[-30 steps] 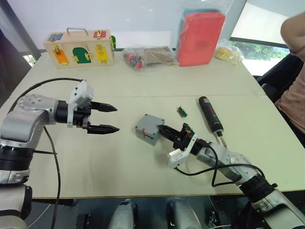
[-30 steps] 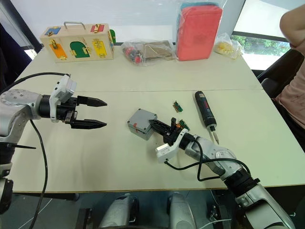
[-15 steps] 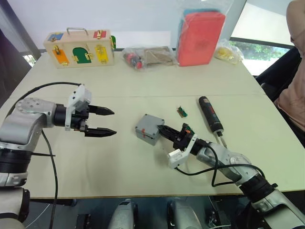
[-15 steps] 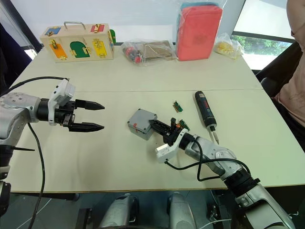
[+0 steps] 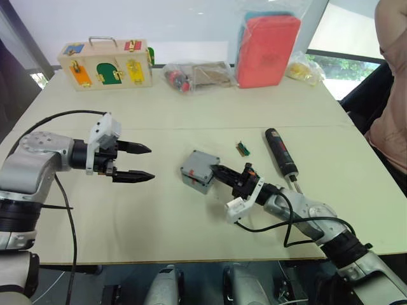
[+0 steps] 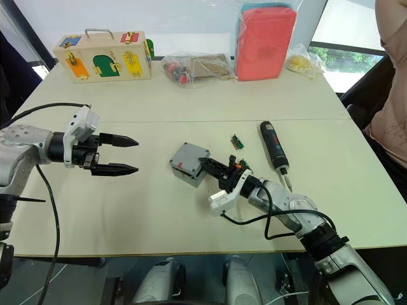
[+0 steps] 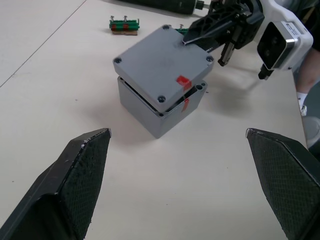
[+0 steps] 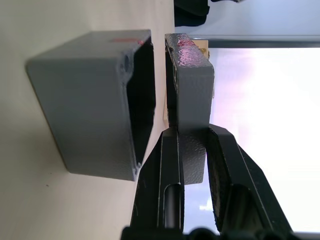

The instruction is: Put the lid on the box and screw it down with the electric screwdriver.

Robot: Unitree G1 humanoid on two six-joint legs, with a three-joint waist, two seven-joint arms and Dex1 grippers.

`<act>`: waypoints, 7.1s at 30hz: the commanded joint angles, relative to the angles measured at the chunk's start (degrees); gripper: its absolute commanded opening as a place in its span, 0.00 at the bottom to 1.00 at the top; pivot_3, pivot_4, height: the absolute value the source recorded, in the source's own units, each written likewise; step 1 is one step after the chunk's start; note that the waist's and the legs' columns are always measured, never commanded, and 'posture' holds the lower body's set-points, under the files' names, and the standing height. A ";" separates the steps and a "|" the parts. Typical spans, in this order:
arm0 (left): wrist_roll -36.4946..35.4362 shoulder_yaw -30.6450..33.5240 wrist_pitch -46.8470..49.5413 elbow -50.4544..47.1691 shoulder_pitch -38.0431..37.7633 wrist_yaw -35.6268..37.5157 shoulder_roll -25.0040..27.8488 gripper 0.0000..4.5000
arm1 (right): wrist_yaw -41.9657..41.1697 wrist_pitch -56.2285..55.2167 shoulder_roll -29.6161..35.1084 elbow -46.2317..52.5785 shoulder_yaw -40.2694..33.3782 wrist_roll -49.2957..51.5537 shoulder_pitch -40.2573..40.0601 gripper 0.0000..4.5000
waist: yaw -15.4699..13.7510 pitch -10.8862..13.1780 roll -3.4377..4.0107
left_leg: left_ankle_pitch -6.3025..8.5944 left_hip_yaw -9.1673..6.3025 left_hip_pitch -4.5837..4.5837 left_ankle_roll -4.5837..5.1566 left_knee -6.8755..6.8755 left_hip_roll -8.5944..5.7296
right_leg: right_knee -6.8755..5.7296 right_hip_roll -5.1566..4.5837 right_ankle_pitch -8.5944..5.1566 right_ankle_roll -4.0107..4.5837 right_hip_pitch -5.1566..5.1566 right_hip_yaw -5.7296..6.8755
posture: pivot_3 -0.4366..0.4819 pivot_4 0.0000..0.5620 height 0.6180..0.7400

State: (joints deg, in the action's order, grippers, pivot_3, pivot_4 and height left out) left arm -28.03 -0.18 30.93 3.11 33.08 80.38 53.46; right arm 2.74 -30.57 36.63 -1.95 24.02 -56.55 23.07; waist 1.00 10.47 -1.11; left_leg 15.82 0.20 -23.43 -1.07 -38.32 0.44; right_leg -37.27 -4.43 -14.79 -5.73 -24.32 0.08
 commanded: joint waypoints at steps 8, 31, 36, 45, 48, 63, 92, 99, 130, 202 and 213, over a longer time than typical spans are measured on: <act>-0.56 2.29 -0.51 -1.69 0.18 0.00 1.24 0.99 | -0.22 -1.22 -0.05 1.13 -0.60 0.33 -0.31 0.03 | -0.02 0.00 0.00 | 0.00 0.00 0.00 0.00 0.00 0.00 | 0.00 0.00 0.00 0.00 0.00 0.00 | 0.48 0.27 0.92; -0.52 1.59 -0.23 -1.91 0.91 -0.55 0.48 0.99 | -0.78 -0.25 -0.42 0.57 -0.24 -0.14 -0.46 0.03 | -0.02 0.00 0.00 | 0.00 0.00 0.00 0.00 -0.01 0.00 | -0.02 0.00 0.00 0.00 0.00 0.00 | 0.48 0.27 0.92; -0.43 1.55 -0.37 -1.78 1.02 -0.67 0.39 0.99 | -0.59 -0.59 -0.44 0.64 -0.51 0.23 0.18 0.03 | -0.02 0.00 0.00 | 0.00 0.00 0.00 0.00 -0.01 0.00 | -0.02 0.00 0.00 0.00 0.00 0.00 | 0.48 0.27 0.92; -0.52 1.69 -0.39 -1.89 1.07 -0.71 0.43 0.99 | 0.23 -0.60 -1.01 1.08 -0.53 -0.30 0.98 0.03 | 0.02 0.00 0.00 | 0.00 0.00 0.00 0.00 -0.01 0.00 | -0.02 0.00 0.00 0.00 0.00 0.00 | 0.48 0.27 0.92; -0.39 1.62 -0.53 -1.73 1.22 -0.85 0.28 0.99 | 0.28 -0.49 -1.47 0.81 -0.43 -0.67 1.41 0.03 | 0.02 0.00 0.00 | 0.00 0.00 0.00 0.00 -0.01 0.00 | -0.02 0.00 0.00 0.00 0.00 0.00 | 0.48 0.27 0.92; -0.80 1.95 -0.32 -2.57 0.64 -1.55 0.28 0.99 | -0.17 -1.35 -0.92 -1.79 -0.49 -0.64 1.28 0.03 | -0.02 0.00 0.00 | 0.00 0.00 0.00 -0.01 -0.01 0.00 | -0.02 0.00 0.00 0.00 0.00 0.00 | 0.48 0.27 0.92; -0.44 1.09 -0.34 -1.99 2.07 -1.54 -0.48 0.99 | 2.14 -1.66 -0.26 -3.16 1.10 -2.39 0.71 0.03 | -0.01 0.00 0.00 | -0.01 0.01 0.00 -0.01 -0.01 0.00 | -0.02 0.00 0.00 0.00 0.00 0.00 | 0.48 0.27 0.92; -0.46 1.29 -0.66 -2.48 1.20 -1.65 -0.45 0.99 | 2.05 -2.74 0.28 -3.47 1.53 -2.80 1.07 0.03 | 0.00 0.00 0.00 | -0.01 0.01 0.00 -0.02 -0.01 0.00 | -0.02 0.00 0.00 0.00 0.00 0.00 | 0.48 0.27 0.92; 8.35 -8.51 -11.60 2.46 7.00 -6.42 -15.86 0.13 | 4.16 -1.39 1.40 -4.70 1.81 -3.99 -1.58 0.03 | -0.32 -0.06 -0.02 | -0.02 0.03 0.02 -0.03 -0.08 -0.06 | -0.03 -0.03 0.01 -0.01 0.09 0.00 | 0.48 0.27 0.92; 19.68 -8.47 -21.62 15.69 1.86 -19.91 -24.05 0.00 | -37.28 55.28 -2.60 23.70 -10.55 61.83 -12.02 0.01 | -1.60 -1.11 0.08 | 0.25 -0.36 1.19 0.41 0.15 0.03 | 0.43 -0.08 -0.15 0.04 1.43 0.13 | 0.48 0.27 0.92; 23.17 -12.14 -29.58 26.85 5.77 -17.73 -29.59 0.00 | -36.90 59.43 -6.08 19.04 -6.48 56.37 -7.42 0.01 | -1.54 -1.10 0.08 | 0.24 -0.30 0.93 0.40 0.10 -0.12 | 0.27 -0.10 -0.15 0.03 1.09 0.12 | 0.48 0.27 0.92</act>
State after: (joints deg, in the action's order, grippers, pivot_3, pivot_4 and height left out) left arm -4.90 -12.53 3.08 30.15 37.43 61.43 23.83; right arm -33.45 28.80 30.75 16.00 17.31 0.30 14.53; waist -0.54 9.37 -1.03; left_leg 16.06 -0.11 -22.51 -0.66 -38.22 0.32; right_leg -36.99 -4.52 -14.94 -5.70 -23.24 0.20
